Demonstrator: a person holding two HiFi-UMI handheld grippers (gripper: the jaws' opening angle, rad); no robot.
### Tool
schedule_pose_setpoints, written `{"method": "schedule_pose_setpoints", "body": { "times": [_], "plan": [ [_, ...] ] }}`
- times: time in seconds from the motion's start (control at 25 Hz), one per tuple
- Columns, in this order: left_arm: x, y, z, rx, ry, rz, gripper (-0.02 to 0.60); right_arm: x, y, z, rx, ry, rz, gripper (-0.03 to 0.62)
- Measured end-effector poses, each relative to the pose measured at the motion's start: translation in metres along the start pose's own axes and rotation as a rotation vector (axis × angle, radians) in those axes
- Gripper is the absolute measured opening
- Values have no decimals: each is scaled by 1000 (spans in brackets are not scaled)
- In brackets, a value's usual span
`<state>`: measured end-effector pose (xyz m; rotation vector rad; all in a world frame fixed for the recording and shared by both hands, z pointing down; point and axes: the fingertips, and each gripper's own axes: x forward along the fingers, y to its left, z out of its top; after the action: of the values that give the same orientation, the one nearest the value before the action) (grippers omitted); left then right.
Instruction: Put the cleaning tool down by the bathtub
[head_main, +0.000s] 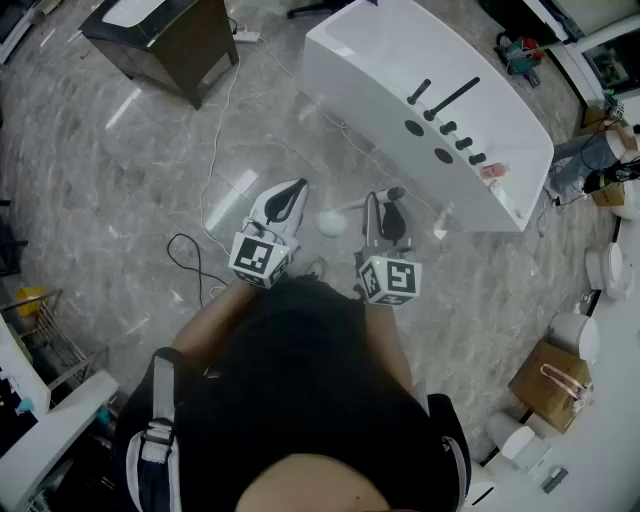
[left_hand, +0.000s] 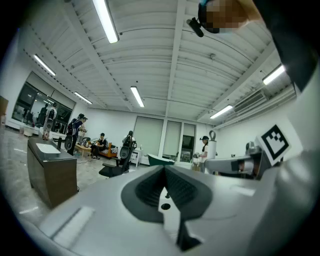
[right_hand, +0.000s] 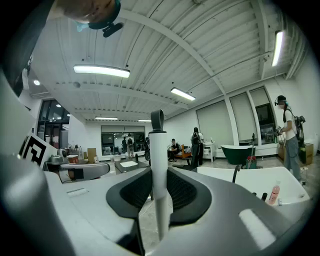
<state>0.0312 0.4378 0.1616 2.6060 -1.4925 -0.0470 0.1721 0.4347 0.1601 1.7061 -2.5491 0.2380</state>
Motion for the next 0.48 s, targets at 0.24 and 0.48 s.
{"method": "schedule_pose_setpoints", "body": {
  "times": [0.24,0.48],
  "plan": [
    [-9,6,-4,-4,-2,-1,8,0,11,-3,-5,-1,1,94],
    [-15,13,-2,-3,-3,-5,8,4,19,-6,6,14,-4,95]
  ]
}}
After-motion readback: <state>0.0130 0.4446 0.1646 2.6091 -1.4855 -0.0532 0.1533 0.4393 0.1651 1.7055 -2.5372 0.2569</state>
